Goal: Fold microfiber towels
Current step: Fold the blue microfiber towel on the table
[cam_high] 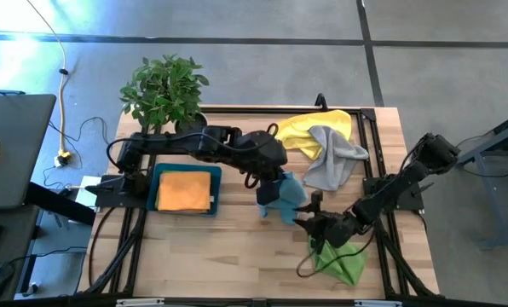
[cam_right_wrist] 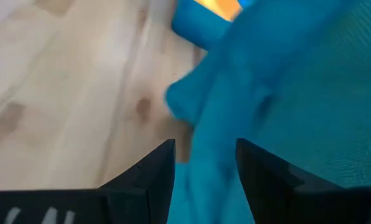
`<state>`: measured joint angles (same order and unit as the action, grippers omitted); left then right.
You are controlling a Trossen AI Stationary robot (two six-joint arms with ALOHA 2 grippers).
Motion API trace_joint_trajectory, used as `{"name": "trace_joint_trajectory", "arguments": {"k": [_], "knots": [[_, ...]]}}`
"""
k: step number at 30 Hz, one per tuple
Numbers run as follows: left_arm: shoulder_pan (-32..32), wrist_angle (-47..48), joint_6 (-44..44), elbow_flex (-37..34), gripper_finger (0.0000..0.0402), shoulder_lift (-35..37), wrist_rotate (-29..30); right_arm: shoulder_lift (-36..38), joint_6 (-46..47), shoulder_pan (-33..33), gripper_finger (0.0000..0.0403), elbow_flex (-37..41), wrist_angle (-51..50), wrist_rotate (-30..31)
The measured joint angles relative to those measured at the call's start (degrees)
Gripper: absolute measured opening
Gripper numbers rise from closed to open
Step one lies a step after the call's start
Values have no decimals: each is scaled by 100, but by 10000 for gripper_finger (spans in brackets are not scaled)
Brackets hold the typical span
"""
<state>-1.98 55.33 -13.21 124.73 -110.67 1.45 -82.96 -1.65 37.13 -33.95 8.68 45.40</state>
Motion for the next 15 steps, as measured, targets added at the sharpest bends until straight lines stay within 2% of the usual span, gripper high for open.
{"name": "trace_joint_trajectory", "arguments": {"k": [9,15], "knots": [[0,-20,-186,-1,0,0,0,-24,160,-494,161,0,863,-643],[23,-599,-685,0,0,0,0,-380,70,-870,161,0,960,-1038]]}}
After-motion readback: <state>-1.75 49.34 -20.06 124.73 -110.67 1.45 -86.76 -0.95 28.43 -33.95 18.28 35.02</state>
